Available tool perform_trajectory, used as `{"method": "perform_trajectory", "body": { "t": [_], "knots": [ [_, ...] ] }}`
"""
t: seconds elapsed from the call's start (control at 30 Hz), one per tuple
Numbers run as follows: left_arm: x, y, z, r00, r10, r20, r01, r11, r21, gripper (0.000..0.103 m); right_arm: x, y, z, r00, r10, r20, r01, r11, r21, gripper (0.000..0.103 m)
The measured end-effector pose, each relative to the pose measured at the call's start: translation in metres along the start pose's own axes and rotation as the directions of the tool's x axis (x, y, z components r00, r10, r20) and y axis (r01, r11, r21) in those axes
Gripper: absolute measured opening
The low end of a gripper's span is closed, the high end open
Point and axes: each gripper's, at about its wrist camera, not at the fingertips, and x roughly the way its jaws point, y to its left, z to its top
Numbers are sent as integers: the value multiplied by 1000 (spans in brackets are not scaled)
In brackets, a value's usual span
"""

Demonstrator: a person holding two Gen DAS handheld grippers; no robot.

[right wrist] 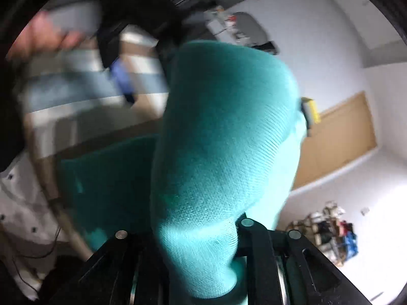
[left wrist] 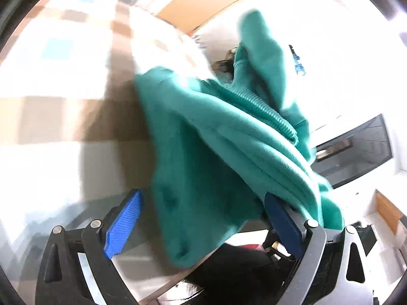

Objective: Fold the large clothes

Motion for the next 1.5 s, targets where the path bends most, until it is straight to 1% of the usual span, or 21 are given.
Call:
{"method": "perform_trajectory", "body": {
  "t": [0.07, 0.17, 0.27, 0.37, 0.47, 0.5, 0.57, 0.6, 0.8, 0.87, 0.9, 0.97, 1.0, 1.07, 1.1, 1.17, 1.23, 1.33, 1.37, 1.43, 1.5],
  "knots": [
    [4, 12, -6, 997, 56, -54, -57, 998, -27, 93, 5, 13, 2, 999, 33, -19, -32, 999, 22, 29],
    [9, 18, -9, 995, 54, -88, -60, 996, -65, 93, 11, 9, 5, 993, 108, -51, -101, 987, 122, 39],
    [13, 14, -5, 996, 28, -88, -34, 997, -73, 93, 7, -3, 2, 975, 218, -53, -201, 955, 218, 57],
    [21, 0, 5, 995, 44, -94, -49, 998, -48, 93, 0, -19, -4, 950, 313, -17, -293, 905, 309, 63],
    [25, -12, 23, 989, 97, -111, -99, 995, -10, 93, 0, -51, -21, 877, 464, 126, -465, 750, 471, 66],
    [27, -16, 27, 988, 110, -112, -110, 994, 7, 93, 2, -68, -33, 834, 512, 204, -532, 651, 542, 66],
    [32, -34, 46, 978, 165, -125, -156, 985, 76, 94, 7, -88, -47, 774, 552, 311, -607, 507, 611, 66],
    [35, -41, 53, 973, 190, -128, -178, 979, 101, 94, 13, -100, -59, 726, 569, 385, -655, 403, 640, 66],
    [40, -54, 76, 942, 312, -121, -274, 927, 258, 93, 46, -129, -101, 535, 556, 636, -771, 13, 637, 59],
    [39, -63, 85, 937, 342, -75, -302, 897, 324, 93, 55, -129, -111, 481, 546, 686, -784, -84, 616, 51],
    [39, -70, 87, 937, 347, -49, -307, 880, 362, 93, 60, -128, -117, 467, 531, 707, -782, -126, 611, 48],
    [38, -82, 86, 939, 344, 5, -312, 845, 433, 93, 72, -123, -130, 447, 512, 734, -767, -203, 609, 29],
    [41, -85, 87, 941, 338, 27, -312, 833, 457, 93, 74, -120, -136, 446, 506, 738, -758, -224, 612, 23],
    [37, -104, 78, 956, 268, 116, -289, 809, 511, 93, 66, -106, -158, 420, 484, 768, -747, -296, 595, 5],
    [42, -103, 78, 963, 230, 137, -268, 807, 526, 93, 70, -102, -166, 398, 469, 788, -740, -344, 579, 2],
    [36, -106, 80, 978, 127, 165, -198, 810, 551, 94, 65, -97, -173, 392, 456, 799, -731, -373, 571, 0],
    [51, -92, 87, 978, 131, 163, -200, 809, 553, 94, 65, -92, -173, 399, 469, 788, -726, -363, 584, 0],
    [71, -41, 93, 969, 235, 79, -245, 859, 449, 94, 70, -85, -154, 412, 546, 729, -692, -333, 640, 0],
    [73, -14, 92, 966, 255, 35, -249, 891, 379, 94, 73, -79, -149, 421, 580, 697, -668, -322, 671, 0],
    [65, 23, 91, 954, 299, 1, -290, 925, 246, 94, 77, -70, -142, 432, 628, 647, -630, -304, 715, 0],
    [45, 48, 88, 967, 254, -2, -252, 960, 125, 94, 84, -61, -138, 463, 688, 560, -565, -258, 784, 0]
  ]
}}
